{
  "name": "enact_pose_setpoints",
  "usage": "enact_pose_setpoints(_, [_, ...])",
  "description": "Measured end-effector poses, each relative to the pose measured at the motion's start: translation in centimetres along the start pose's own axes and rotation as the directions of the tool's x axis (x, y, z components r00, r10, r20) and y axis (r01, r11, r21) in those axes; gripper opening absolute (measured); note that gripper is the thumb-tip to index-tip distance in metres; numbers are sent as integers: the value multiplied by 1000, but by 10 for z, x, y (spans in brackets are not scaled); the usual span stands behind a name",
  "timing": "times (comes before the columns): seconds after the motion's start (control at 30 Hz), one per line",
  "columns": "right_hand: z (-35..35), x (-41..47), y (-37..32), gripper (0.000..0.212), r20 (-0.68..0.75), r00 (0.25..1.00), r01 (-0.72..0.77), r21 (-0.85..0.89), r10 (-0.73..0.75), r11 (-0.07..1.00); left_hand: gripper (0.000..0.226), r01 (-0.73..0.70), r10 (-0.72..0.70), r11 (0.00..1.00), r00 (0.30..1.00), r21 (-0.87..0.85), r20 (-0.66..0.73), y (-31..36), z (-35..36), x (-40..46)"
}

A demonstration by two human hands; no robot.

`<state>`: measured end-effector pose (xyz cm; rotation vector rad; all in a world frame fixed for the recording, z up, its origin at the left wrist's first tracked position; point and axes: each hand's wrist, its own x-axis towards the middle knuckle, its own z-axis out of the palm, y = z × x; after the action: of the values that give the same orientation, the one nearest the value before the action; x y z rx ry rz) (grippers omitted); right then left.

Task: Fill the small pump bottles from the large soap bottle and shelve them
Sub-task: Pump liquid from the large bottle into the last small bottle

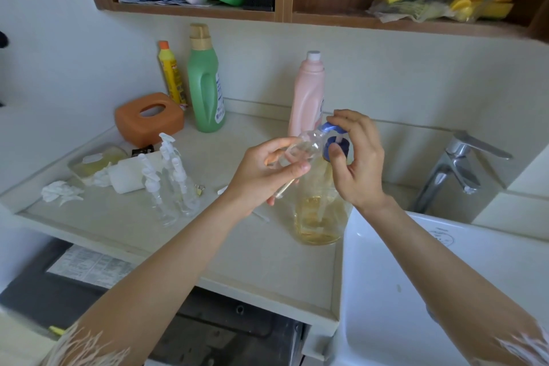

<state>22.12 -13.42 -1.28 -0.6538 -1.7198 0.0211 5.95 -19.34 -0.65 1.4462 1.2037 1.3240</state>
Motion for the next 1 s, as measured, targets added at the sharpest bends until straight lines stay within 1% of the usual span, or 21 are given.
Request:
enact_pose_setpoints(0.07, [2, -4, 2, 37, -17, 999, 45, 4, -45, 999, 36, -11, 11, 1000, 1000, 6, -6, -1, 1, 1])
enact_pose_setpoints(0.13, [5, -6, 5, 35, -59, 997, 57, 10, -56, 998, 33, -9, 9, 1000, 1000, 15, -24, -3, 2, 4])
enact_pose_setpoints(0.23, [9, -7, 6, 30, -126, 992, 0, -8, -1, 1000, 36, 12, -11, 999, 999, 39, -39, -9, 1, 4])
enact_pose_setpoints(0.33, [11, -6, 6, 29, -142, 989, -47, -10, 45, 999, 39, 35, -33, 998, 998, 56, -44, -13, -1, 2])
enact_pose_setpoints(0.57, [11, -5, -3, 28, -116, 989, -95, -31, 91, 995, 31, 39, -38, 998, 999, 47, -35, -9, -1, 0])
enact_pose_setpoints(0.73, [-1, 4, -12, 25, -35, 994, -104, -28, 103, 994, 35, 6, -5, 1000, 999, 13, -42, -4, 0, -2])
enact_pose_setpoints(0.87, [-16, 11, -13, 34, 14, 997, -79, 0, 79, 997, 34, -32, 32, 999, 999, 11, -30, 3, 1, -3])
enact_pose_setpoints(1.0, [-13, 9, -10, 33, 43, 997, -61, -13, 61, 998, 34, -35, 35, 999, 998, 1, -45, 4, 2, -3])
